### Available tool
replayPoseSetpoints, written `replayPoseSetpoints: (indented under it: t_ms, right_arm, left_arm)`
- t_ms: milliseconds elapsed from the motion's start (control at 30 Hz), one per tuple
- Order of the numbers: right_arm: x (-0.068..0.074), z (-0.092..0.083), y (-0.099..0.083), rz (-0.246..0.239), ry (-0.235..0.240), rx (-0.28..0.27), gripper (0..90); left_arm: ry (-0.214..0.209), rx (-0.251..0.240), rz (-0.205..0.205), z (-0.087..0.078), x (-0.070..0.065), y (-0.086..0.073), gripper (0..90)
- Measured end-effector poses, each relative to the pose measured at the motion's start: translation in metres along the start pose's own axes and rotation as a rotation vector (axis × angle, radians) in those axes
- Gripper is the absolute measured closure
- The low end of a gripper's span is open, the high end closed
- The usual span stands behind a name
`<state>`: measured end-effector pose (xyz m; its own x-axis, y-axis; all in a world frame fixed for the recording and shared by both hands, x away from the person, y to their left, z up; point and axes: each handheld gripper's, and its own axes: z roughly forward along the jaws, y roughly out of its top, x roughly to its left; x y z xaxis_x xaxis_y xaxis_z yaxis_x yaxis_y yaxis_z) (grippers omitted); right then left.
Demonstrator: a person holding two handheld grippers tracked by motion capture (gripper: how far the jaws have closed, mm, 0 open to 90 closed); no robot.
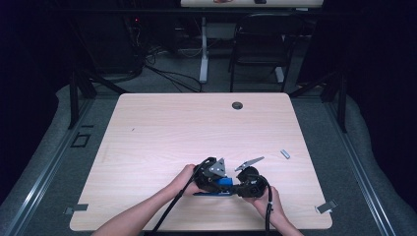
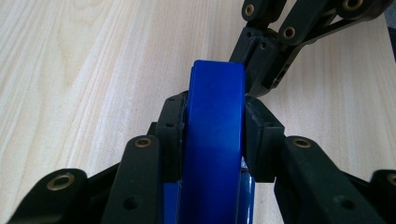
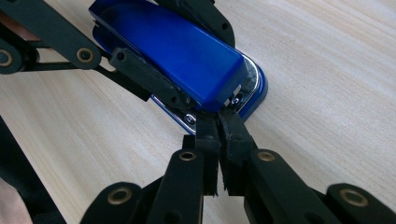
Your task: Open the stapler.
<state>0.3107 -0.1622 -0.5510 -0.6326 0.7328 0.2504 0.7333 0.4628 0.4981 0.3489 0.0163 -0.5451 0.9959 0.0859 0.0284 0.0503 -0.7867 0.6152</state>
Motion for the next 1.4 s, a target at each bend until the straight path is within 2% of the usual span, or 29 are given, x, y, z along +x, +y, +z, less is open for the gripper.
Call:
replayPoseSetpoints:
  t_ms: [100, 133, 233, 300, 333, 400, 433, 533, 567, 600, 633, 733, 767, 867, 1100, 1267, 1333, 1400]
  right_arm:
    - [-0.003, 0.0, -0.001, 0.024, 0.014, -0.016, 88.4]
    - [-0.005, 0.0, -0.001, 0.029, 0.002, -0.013, 88.7]
    - [-0.009, 0.0, -0.002, 0.061, 0.019, -0.014, 88.9]
    - [-0.01, 0.0, -0.003, 0.064, 0.025, -0.011, 89.0]
    - [-0.015, 0.0, -0.004, 0.122, 0.062, -0.015, 89.3]
    - [-0.021, 0.001, -0.005, 0.169, 0.112, -0.019, 89.3]
    - [-0.024, 0.001, -0.006, 0.211, 0.139, -0.021, 89.4]
    - [-0.03, 0.002, -0.007, 0.281, 0.195, -0.021, 89.7]
    - [-0.03, 0.002, -0.007, 0.281, 0.195, -0.021, 89.7]
    - [-0.033, 0.005, -0.008, 0.317, 0.236, -0.029, 89.6]
    - [-0.032, 0.005, -0.008, 0.331, 0.247, -0.03, 89.9]
    - [-0.029, 0.005, -0.005, 0.326, 0.219, -0.023, 90.0]
    - [-0.028, 0.005, -0.005, 0.335, 0.218, -0.024, 90.0]
    - [-0.029, 0.005, -0.006, 0.347, 0.216, -0.019, 90.0]
    - [-0.032, 0.005, -0.008, 0.384, 0.233, -0.039, 90.0]
    - [-0.032, 0.007, -0.009, 0.392, 0.247, -0.055, 90.0]
    - [-0.031, 0.007, -0.009, 0.392, 0.242, -0.055, 90.0]
    - [-0.03, 0.007, -0.008, 0.406, 0.244, -0.043, 90.0]
  left_arm:
    - [-0.012, 0.008, -0.009, 0.0, 0.001, 0.001, 63.7]
    - [-0.008, 0.001, -0.018, 0.001, 0.001, 0.0, 63.3]
    - [-0.016, -0.004, -0.033, 0.001, 0.002, 0.002, 62.1]
    - [-0.014, -0.001, -0.034, 0.002, 0.001, 0.003, 60.8]
    - [-0.009, 0.002, -0.033, 0.003, 0.0, 0.004, 61.0]
    - [-0.005, 0.011, -0.022, 0.003, 0.0, 0.005, 62.3]
    - [-0.004, 0.007, -0.018, 0.004, 0.0, 0.005, 62.6]
    - [-0.008, 0.003, -0.013, 0.004, 0.001, 0.005, 63.4]
    - [-0.008, 0.003, -0.013, 0.004, 0.001, 0.005, 63.7]
    - [-0.01, -0.001, 0.002, 0.003, 0.001, 0.004, 64.0]
    - [-0.017, 0.003, 0.007, 0.003, 0.001, 0.004, 64.3]
    - [-0.021, -0.001, 0.012, 0.002, 0.002, 0.003, 65.0]
    - [-0.009, -0.013, 0.019, 0.003, 0.002, 0.002, 65.3]
    - [-0.018, -0.012, 0.031, 0.002, 0.002, 0.002, 65.7]
    - [-0.012, -0.072, 0.034, 0.001, 0.003, -0.005, 66.1]
    - [-0.014, -0.103, 0.03, 0.001, 0.003, -0.008, 66.3]
    - [-0.019, -0.104, 0.027, 0.001, 0.004, -0.008, 66.3]
    - [-0.009, -0.076, 0.047, 0.001, 0.003, -0.006, 66.2]
